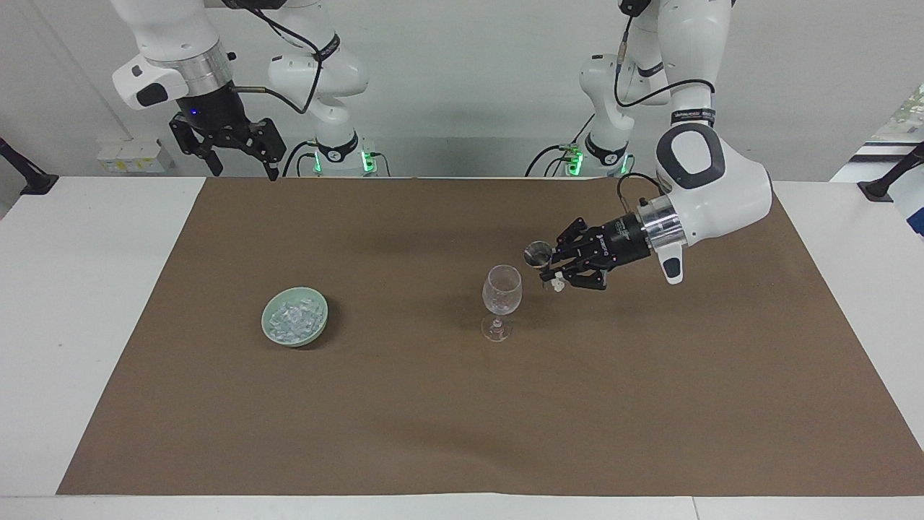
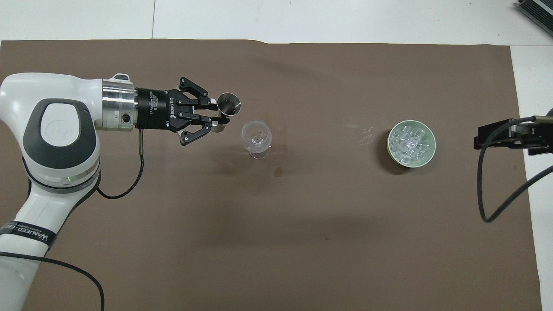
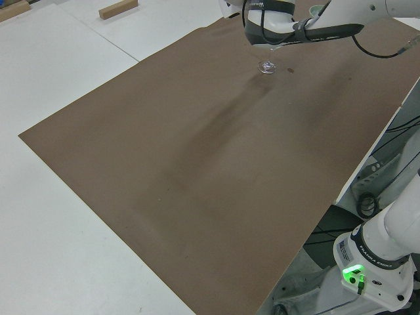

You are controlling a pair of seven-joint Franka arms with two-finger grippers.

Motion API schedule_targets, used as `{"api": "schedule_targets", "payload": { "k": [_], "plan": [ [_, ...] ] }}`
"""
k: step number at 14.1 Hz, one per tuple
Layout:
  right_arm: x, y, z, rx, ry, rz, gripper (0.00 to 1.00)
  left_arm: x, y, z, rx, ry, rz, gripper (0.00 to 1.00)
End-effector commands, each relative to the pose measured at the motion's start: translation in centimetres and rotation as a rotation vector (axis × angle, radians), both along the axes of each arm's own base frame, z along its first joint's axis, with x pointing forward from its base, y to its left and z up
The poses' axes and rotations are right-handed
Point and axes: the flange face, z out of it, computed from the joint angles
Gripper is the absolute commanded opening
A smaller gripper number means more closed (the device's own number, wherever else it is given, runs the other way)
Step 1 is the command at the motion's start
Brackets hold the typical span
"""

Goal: Pour wine and add ice with both arms
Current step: 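Carry the metal cup with the left gripper over the clear glass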

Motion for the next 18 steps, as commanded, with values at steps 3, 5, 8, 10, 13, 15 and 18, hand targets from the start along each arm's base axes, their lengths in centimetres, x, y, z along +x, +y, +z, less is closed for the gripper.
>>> {"api": "schedule_targets", "payload": {
  "k": [3, 5, 8, 10, 13, 15, 18],
  "plan": [
    [-0.1, -0.5, 0.1, 0.001, 0.001, 0.016, 1.0, -1.4, -1.2, 0.8, 0.077, -0.01, 0.016, 0.0],
    [-0.1, -0.5, 0.1, 0.001, 0.001, 0.016, 1.0, -1.5, -1.6, 0.8, 0.113, -0.023, 0.003, 0.0],
    [-0.1, -0.5, 0.1, 0.001, 0.001, 0.016, 1.0, -1.9, -2.5, 0.7, 0.167, -0.032, -0.01, 0.0],
    [-0.1, -0.5, 0.1, 0.001, 0.001, 0.016, 1.0, -2.1, -2.7, 0.9, 0.184, -0.043, -0.023, 0.0],
    [-0.1, -0.5, 0.1, 0.001, 0.001, 0.016, 1.0, -2.3, -3.2, 0.9, 0.231, -0.055, -0.034, 0.0],
    [-0.1, -0.5, 0.0, 0.001, 0.002, 0.017, 1.0, -2.5, -3.7, 1.0, 0.237, -0.06, -0.044, 0.0],
    [-0.1, -0.5, 0.1, 0.001, 0.001, 0.016, 1.0, -2.9, -4.5, 0.8, 0.302, -0.067, -0.061, 0.0]
  ]
}}
